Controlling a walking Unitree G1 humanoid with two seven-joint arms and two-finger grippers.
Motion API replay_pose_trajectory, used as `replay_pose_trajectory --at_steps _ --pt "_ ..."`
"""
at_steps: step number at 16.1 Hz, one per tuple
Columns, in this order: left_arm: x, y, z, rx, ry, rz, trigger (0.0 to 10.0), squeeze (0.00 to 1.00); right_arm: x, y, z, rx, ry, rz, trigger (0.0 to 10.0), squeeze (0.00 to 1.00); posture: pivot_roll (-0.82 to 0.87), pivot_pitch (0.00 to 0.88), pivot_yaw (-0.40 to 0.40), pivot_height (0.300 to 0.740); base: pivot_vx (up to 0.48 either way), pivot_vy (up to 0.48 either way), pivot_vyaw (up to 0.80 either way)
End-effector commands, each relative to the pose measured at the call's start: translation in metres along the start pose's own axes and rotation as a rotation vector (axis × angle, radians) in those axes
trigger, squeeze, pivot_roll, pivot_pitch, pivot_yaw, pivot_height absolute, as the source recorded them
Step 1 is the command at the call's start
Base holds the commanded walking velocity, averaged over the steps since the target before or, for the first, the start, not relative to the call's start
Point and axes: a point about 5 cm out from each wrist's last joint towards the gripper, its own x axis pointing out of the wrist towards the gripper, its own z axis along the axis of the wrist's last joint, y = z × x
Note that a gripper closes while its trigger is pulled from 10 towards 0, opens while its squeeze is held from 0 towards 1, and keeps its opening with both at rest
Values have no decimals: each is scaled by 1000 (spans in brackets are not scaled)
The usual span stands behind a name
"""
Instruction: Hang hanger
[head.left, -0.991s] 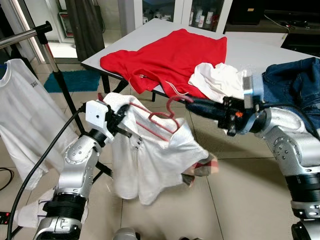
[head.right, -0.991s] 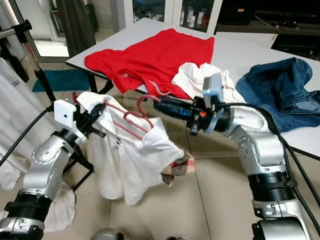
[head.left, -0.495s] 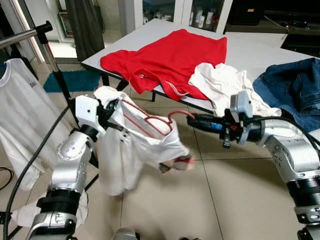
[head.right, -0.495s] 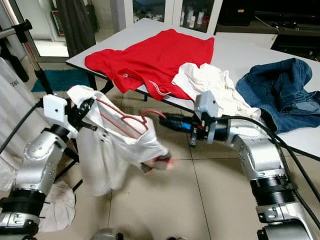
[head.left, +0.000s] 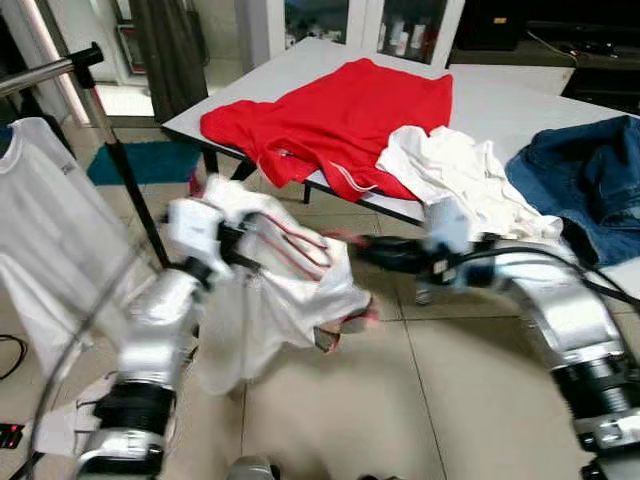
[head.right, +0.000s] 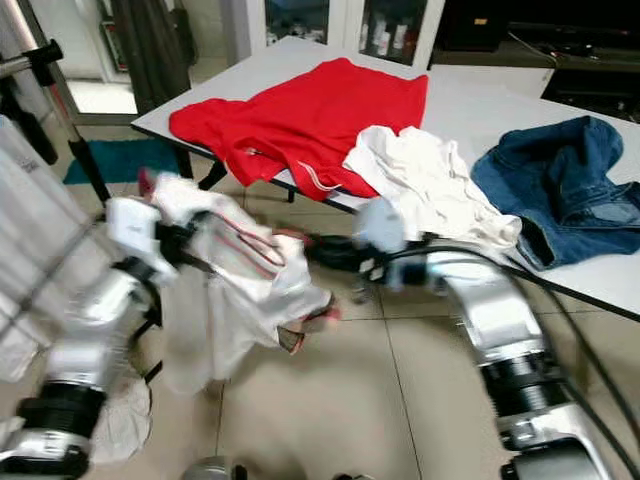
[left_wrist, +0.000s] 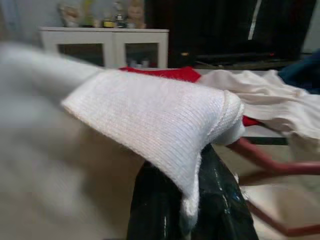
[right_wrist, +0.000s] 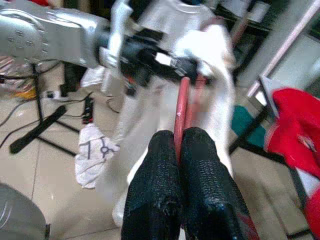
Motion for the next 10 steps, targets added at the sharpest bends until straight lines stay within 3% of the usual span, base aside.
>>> replay_pose_trajectory --at_steps 1,3,5,8,10 --pt "9 -6 12 15 -42 -37 0 0 7 4 -2 -44 43 27 0 35 93 0 -13 740 0 0 0" --pt "13 -8 17 2 -62 -43 0 0 14 11 -18 -37 105 29 0 35 93 0 -15 740 0 0 0" --pt "14 -3 22 12 -80 -30 0 0 17 16 -32 14 138 10 0 39 92 0 -16 740 0 0 0" --pt "12 5 27 12 -95 -1 0 0 18 21 -57 8 260 -15 0 35 92 0 -13 740 0 0 0" --pt "12 6 28 12 -97 -5 0 0 25 21 -61 1 285 -40 0 35 94 0 -10 740 0 0 0"
